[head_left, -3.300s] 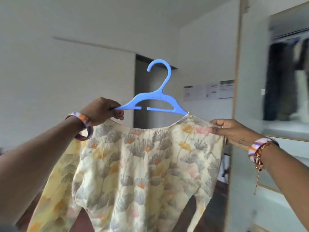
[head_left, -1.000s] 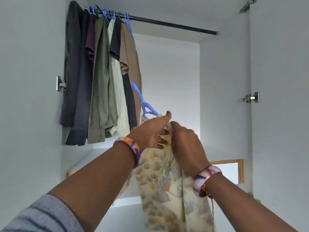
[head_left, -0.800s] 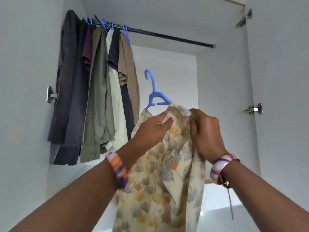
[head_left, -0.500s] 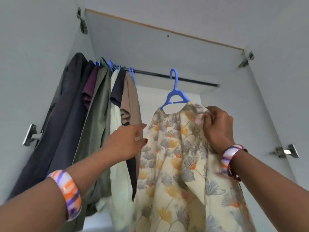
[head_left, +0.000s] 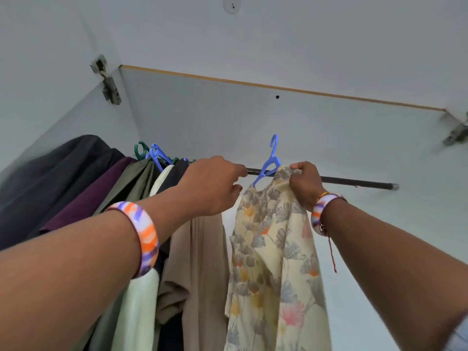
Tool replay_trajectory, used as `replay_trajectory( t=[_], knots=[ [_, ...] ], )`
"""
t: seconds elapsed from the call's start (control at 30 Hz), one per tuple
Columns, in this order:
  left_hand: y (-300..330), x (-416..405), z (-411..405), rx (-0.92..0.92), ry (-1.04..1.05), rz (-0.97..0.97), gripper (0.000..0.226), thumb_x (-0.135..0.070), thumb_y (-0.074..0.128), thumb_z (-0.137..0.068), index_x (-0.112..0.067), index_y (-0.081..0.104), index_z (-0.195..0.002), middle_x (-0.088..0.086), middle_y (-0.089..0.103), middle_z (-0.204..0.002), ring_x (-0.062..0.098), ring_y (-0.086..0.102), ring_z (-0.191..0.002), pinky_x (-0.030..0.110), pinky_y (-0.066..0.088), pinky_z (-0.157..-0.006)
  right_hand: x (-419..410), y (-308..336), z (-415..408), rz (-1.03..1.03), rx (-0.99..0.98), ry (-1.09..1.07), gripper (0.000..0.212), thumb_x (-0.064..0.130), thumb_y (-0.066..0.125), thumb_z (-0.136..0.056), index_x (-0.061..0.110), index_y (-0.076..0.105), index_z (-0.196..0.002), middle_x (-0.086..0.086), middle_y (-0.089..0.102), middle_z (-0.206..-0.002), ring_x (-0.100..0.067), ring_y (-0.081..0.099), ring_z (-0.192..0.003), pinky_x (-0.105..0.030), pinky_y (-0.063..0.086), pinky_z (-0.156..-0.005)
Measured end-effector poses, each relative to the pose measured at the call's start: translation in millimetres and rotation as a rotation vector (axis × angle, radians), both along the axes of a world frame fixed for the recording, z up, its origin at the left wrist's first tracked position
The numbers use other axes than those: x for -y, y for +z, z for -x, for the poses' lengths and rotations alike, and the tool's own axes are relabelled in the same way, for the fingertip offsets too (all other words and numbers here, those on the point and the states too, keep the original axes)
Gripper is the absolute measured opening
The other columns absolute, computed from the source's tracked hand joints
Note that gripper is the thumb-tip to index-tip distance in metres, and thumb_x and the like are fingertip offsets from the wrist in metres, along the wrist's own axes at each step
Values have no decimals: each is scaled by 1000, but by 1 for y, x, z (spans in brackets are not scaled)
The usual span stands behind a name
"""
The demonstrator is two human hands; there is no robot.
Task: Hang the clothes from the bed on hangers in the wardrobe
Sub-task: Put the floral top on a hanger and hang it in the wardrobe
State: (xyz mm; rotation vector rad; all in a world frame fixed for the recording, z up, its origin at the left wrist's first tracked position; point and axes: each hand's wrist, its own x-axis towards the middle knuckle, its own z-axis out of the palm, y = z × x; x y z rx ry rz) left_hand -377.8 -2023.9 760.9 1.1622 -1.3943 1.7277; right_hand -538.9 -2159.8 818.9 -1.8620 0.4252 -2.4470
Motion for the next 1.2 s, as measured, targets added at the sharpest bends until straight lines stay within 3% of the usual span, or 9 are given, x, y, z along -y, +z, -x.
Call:
replay_trajectory(
  t=[0.1,0.33,0.6,0.8,0.93,1.03,1.13,1.2],
  knots=[
    [20,13,-6,89,98,21,36,-31,40,-97,-28,48,-131,0,62,-111,19,54,-105,27,36,-70,21,23,-15,-11,22,-30,32,-4,41,-88,-2,57,-115,-18,55,-125,-30,51,-115,-21,35,-82],
    [41,38,-35,127,209,87,24,-26,38,-93,-23,61,-102,-2,60,-89,19,55,-88,28,31,-62,67,38,-49,-93,-58,-121,32,0,44,-91,-1,54,-121,-22,48,-132,-33,46,-121,-25,34,-90],
    [52,56,-67,8,141,183,27,-27,42,-92,-21,63,-109,-2,58,-114,21,50,-103,28,33,-70,70,43,-91,-89,-218,-289,29,6,44,-92,-5,55,-117,-25,54,-124,-38,49,-117,-32,40,-89],
    [68,64,-96,-200,160,-205,49,-40,59,-79,-29,53,-126,-1,51,-131,21,44,-121,35,40,-97,38,38,-149,22,-451,-252,29,12,44,-95,-6,57,-113,-25,57,-121,-37,51,-114,-33,41,-88],
    [67,59,-103,-230,102,-256,47,-33,61,-82,-22,53,-127,1,54,-124,19,48,-113,29,42,-90,22,39,-175,-33,-638,-293,17,17,45,-97,3,51,-88,-18,56,-98,-33,52,-98,-26,35,-65],
    [66,52,-108,-262,95,-317,50,-27,62,-83,-18,50,-130,3,55,-120,16,49,-105,24,42,-85,15,40,-177,-51,-698,-399,9,15,45,-97,7,47,-96,-17,48,-98,-28,47,-91,-26,32,-70],
    [64,45,-112,-289,50,-360,46,-23,62,-84,-17,51,-129,2,56,-114,14,49,-97,20,38,-80,9,38,-174,-52,-723,-552,24,16,44,-95,5,53,-115,-17,56,-116,-31,55,-106,-29,39,-77],
    [63,40,-113,-293,17,-362,39,-21,61,-85,-17,56,-123,-4,54,-100,12,48,-92,18,35,-76,3,31,-169,8,-689,-746,29,16,43,-95,9,52,-121,-12,55,-123,-30,55,-111,-32,41,-84]
  ],
)
